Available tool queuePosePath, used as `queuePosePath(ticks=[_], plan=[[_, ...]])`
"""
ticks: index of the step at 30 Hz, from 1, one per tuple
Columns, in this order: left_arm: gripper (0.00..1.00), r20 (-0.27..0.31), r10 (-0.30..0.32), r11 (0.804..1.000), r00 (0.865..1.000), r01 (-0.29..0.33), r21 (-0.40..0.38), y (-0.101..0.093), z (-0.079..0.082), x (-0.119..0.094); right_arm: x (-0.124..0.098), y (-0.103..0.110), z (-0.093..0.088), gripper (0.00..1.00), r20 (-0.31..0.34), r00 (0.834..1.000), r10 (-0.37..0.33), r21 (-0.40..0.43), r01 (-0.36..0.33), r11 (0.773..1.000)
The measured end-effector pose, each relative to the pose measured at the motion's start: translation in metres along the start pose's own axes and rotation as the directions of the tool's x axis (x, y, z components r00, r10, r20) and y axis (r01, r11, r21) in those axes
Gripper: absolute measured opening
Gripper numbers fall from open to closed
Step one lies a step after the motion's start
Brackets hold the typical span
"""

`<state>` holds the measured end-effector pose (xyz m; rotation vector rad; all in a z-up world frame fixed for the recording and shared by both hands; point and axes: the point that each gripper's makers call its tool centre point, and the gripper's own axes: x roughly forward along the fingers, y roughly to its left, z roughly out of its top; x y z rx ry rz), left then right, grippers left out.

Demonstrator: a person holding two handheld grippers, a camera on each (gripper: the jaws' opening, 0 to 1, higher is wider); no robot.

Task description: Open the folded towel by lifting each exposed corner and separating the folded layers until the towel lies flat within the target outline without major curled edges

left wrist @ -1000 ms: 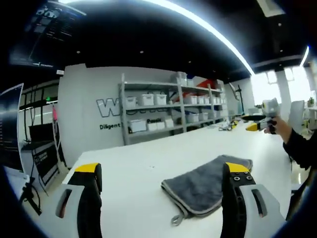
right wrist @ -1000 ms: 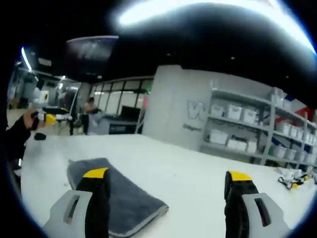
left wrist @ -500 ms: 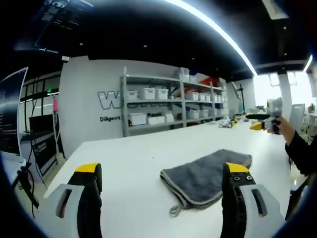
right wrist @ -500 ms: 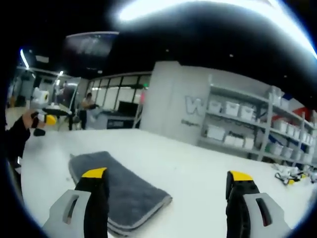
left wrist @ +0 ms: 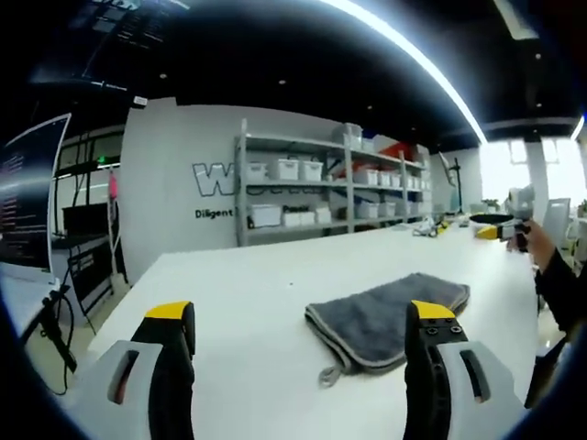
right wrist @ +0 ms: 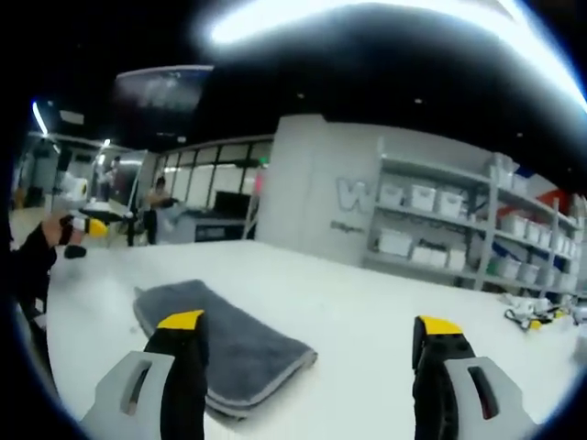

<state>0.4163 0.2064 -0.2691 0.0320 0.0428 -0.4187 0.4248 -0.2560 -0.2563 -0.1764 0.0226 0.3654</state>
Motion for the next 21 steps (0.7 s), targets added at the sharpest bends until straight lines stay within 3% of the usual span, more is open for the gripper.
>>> queuePosePath(ticks=[9, 21], plan=[[0.88, -0.028, -0.024, 0.998, 0.999, 0.025, 0.055, -0.001, 0.004, 0.002, -0.01, -0.002, 0.005, 0.85, 0.008, 1.0, -0.01, 0.015, 0.01, 1.0], [0.86, -0.027, -0.033, 0.998, 0.999, 0.034, 0.052, 0.0, 0.005, 0.004, -0.011, -0.007, 0.003, 0.82, 0.005, 1.0, -0.025, 0.02, 0.025, 0.999]])
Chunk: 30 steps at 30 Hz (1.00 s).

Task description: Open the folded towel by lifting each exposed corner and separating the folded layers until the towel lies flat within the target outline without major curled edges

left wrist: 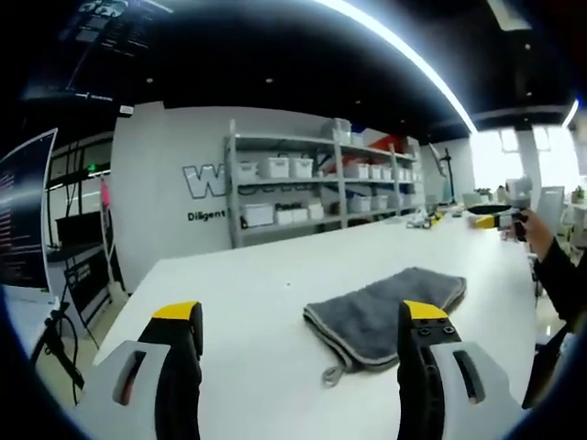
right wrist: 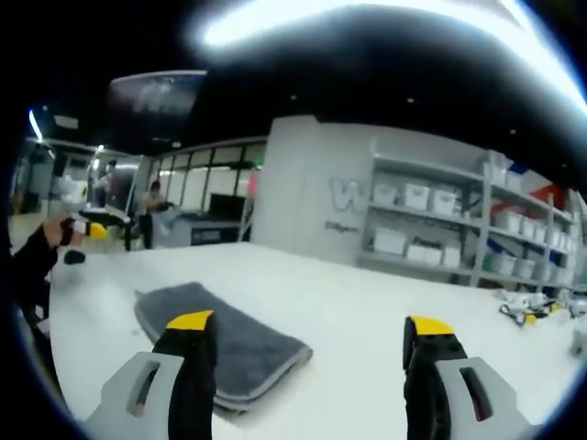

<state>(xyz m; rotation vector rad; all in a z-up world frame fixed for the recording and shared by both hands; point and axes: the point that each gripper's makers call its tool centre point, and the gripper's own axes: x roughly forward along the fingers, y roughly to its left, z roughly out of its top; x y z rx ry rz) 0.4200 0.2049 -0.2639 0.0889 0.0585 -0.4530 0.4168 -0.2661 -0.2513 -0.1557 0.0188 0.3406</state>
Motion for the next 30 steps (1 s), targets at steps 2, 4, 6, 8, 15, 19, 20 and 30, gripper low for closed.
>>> queuePosePath(ticks=[2, 4, 6, 8, 15, 19, 20, 30], plan=[[0.85, -0.002, 0.003, 1.0, 1.0, -0.003, 0.003, 0.002, 0.0, 0.001, 0.0, 0.001, 0.001, 0.82, 0.003, 1.0, 0.002, 0.0, -0.002, 1.0], [0.84, -0.005, 0.009, 1.0, 1.0, -0.009, 0.009, 0.005, 0.001, 0.002, 0.0, 0.003, 0.001, 0.82, 0.004, 1.0, 0.005, 0.0, -0.005, 1.0], [0.83, -0.008, 0.01, 1.0, 1.0, -0.01, 0.018, 0.007, 0.002, 0.003, 0.001, 0.003, 0.0, 0.82, 0.001, 1.0, 0.005, -0.001, -0.005, 1.0], [0.83, -0.007, 0.009, 1.0, 1.0, -0.009, 0.024, 0.008, 0.004, 0.003, 0.0, 0.002, -0.002, 0.82, -0.002, 1.0, 0.003, -0.001, -0.003, 1.0], [0.81, -0.036, 0.001, 0.991, 0.999, 0.004, 0.131, 0.005, 0.002, 0.012, 0.0, -0.002, -0.003, 0.81, -0.009, 1.0, -0.007, -0.003, 0.007, 1.0], [0.81, -0.088, 0.028, 0.969, 0.996, -0.006, 0.246, 0.007, -0.005, 0.02, -0.001, -0.005, 0.002, 0.8, -0.005, 1.0, -0.015, -0.008, 0.015, 1.0], [0.81, -0.087, 0.023, 0.97, 0.996, -0.001, 0.242, 0.006, -0.004, 0.023, -0.002, -0.005, 0.005, 0.8, 0.001, 1.0, -0.016, -0.011, 0.016, 1.0], [0.99, 0.008, -0.018, 1.0, 1.0, 0.018, 0.012, 0.004, 0.021, 0.036, 0.003, -0.006, 0.02, 0.99, 0.011, 1.0, -0.016, -0.006, 0.016, 1.0]])
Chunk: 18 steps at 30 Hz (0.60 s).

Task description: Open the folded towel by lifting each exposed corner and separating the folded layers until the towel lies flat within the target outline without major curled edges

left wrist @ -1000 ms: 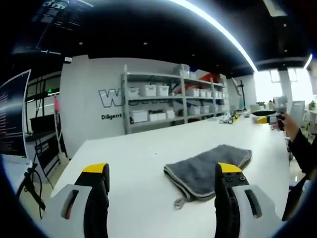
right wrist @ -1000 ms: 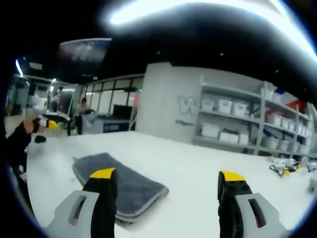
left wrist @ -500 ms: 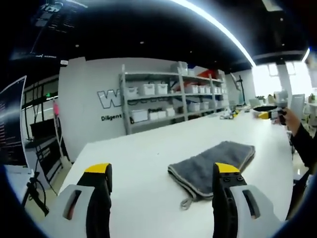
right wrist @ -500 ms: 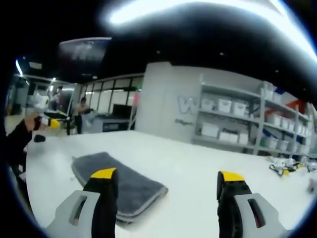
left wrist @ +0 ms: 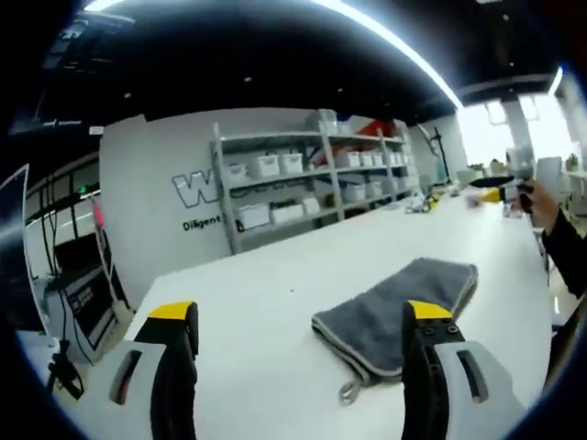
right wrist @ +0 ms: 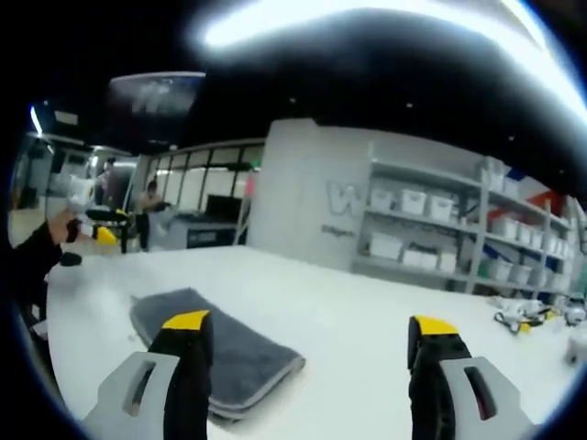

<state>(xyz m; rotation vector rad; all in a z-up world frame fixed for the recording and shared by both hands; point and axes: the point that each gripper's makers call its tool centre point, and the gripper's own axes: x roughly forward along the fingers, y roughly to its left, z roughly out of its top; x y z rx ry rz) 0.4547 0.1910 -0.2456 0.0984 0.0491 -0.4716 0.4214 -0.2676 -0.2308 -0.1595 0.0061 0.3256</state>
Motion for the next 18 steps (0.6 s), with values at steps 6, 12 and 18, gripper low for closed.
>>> queuePosePath(ticks=[6, 12, 18], plan=[[1.0, 0.005, 0.04, 0.999, 0.999, -0.04, 0.005, 0.016, 0.012, 0.008, 0.007, -0.003, 0.017, 1.0, 0.009, 1.0, 0.002, -0.015, -0.002, 1.0], [0.99, 0.016, -0.034, 0.999, 0.999, 0.034, -0.014, 0.009, 0.031, 0.021, 0.008, -0.006, 0.029, 1.0, 0.025, 1.0, 0.003, -0.021, -0.002, 1.0], [0.97, -0.024, -0.063, 0.998, 0.998, 0.062, -0.022, 0.008, 0.026, 0.034, 0.012, -0.01, 0.025, 1.0, 0.011, 1.0, -0.005, -0.023, 0.005, 1.0]])
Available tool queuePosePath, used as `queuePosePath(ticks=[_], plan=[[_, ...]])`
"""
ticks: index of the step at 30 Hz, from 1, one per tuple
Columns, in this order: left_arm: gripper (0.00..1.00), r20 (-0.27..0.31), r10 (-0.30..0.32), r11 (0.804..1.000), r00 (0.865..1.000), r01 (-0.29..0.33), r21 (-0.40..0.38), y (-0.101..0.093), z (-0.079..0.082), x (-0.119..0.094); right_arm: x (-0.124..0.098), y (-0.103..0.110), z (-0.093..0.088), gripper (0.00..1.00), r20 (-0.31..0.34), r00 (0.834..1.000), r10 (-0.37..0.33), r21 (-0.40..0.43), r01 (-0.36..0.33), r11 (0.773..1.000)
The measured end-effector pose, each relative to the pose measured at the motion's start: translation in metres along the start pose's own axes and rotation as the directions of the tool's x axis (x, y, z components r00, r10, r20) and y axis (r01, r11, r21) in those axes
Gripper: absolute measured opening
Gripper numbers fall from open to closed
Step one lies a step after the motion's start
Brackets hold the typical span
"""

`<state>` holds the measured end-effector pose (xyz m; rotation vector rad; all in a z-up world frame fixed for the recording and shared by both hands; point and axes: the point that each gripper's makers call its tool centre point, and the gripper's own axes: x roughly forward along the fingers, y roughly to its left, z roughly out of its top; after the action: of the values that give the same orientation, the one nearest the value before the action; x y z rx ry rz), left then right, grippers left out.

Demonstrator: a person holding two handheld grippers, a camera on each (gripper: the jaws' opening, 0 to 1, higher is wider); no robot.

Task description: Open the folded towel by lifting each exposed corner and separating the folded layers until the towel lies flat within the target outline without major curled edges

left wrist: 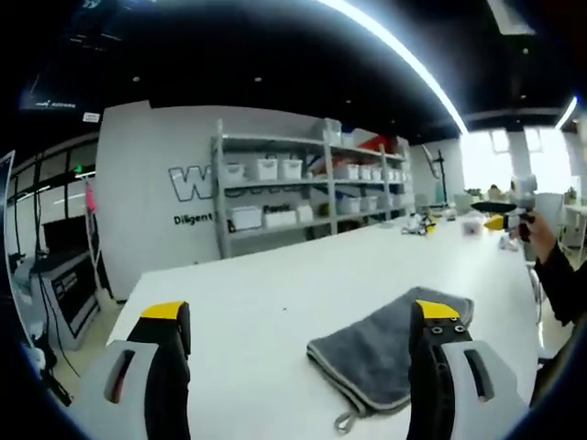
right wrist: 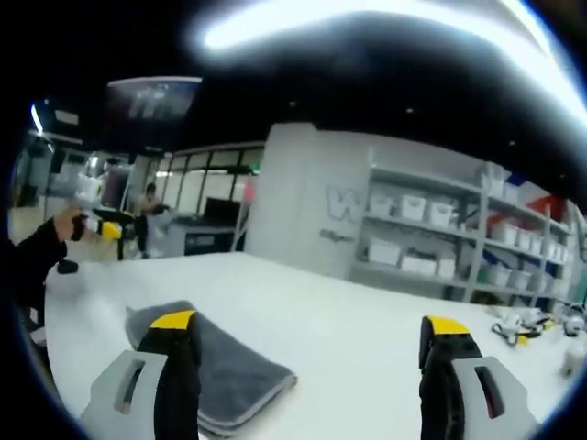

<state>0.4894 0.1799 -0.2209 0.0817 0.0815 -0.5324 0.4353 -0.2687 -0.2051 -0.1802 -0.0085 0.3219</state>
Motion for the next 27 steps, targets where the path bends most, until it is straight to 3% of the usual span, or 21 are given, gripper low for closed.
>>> queuePosePath(ticks=[5, 12, 19, 27], plan=[[0.97, -0.008, 0.006, 1.0, 1.0, -0.006, -0.004, 0.002, -0.001, 0.007, 0.005, -0.004, 0.0, 1.0, -0.012, 1.0, -0.006, -0.005, 0.006, 1.0], [0.95, -0.069, -0.053, 0.998, 0.996, 0.055, 0.028, 0.001, 0.004, 0.023, 0.01, -0.009, 0.005, 1.0, -0.026, 1.0, -0.015, -0.015, 0.015, 1.0], [0.92, -0.084, -0.043, 0.999, 0.996, 0.045, 0.027, 0.01, 0.011, 0.035, 0.016, -0.012, 0.006, 1.0, -0.033, 0.999, -0.033, -0.005, 0.033, 0.999], [0.93, -0.145, -0.04, 0.999, 0.989, 0.04, -0.004, 0.014, -0.013, 0.049, 0.029, -0.015, -0.009, 1.0, -0.07, 0.997, -0.034, 0.013, 0.035, 0.999]])
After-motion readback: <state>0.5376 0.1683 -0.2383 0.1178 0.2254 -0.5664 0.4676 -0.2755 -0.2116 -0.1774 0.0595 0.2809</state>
